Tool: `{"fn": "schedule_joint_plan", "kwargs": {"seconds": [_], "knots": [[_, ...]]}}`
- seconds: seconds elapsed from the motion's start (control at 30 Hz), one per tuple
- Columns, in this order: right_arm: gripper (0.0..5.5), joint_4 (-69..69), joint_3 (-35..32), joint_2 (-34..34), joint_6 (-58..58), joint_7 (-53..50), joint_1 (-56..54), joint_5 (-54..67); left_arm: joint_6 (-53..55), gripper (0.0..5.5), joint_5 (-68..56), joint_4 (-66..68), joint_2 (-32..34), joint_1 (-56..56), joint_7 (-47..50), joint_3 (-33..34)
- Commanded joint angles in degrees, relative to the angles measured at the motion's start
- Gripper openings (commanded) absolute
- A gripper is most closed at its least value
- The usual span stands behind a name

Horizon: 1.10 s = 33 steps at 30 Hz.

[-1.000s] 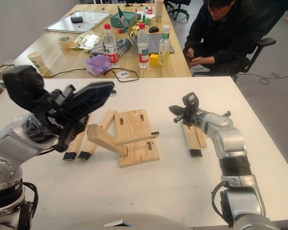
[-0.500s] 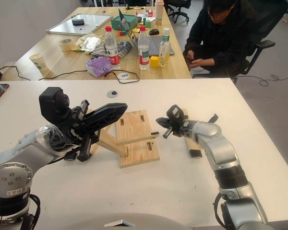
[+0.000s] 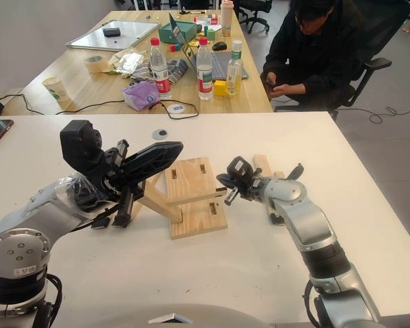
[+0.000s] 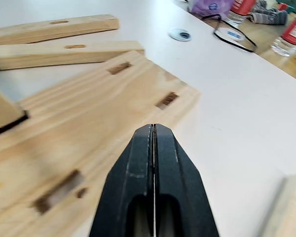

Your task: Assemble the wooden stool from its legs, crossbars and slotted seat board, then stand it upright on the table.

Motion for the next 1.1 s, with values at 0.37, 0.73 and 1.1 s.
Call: {"fn": "schedule_joint_plan", "kwargs": {"seconds": [0.37,0.73,1.1], "knots": [[0.69,11.6,-16.5,2.8,5.2,-6.7,-9.6,7.5,-1.7,0.00,-4.2,18.4,3.2,-8.3,22.6,13.0],[1.10,9.6,-20.5,6.2,-1.1,-12.9,-9.0,7.8,5.3,0.00,34.4,25.9,9.9,0.5,25.1,2.7],[0.03,3.3,-23.0,0.6,10.4,-12.9,-1.5,9.4,6.4,0.00,42.5,22.7,2.0,1.6,26.3,6.3]]}}
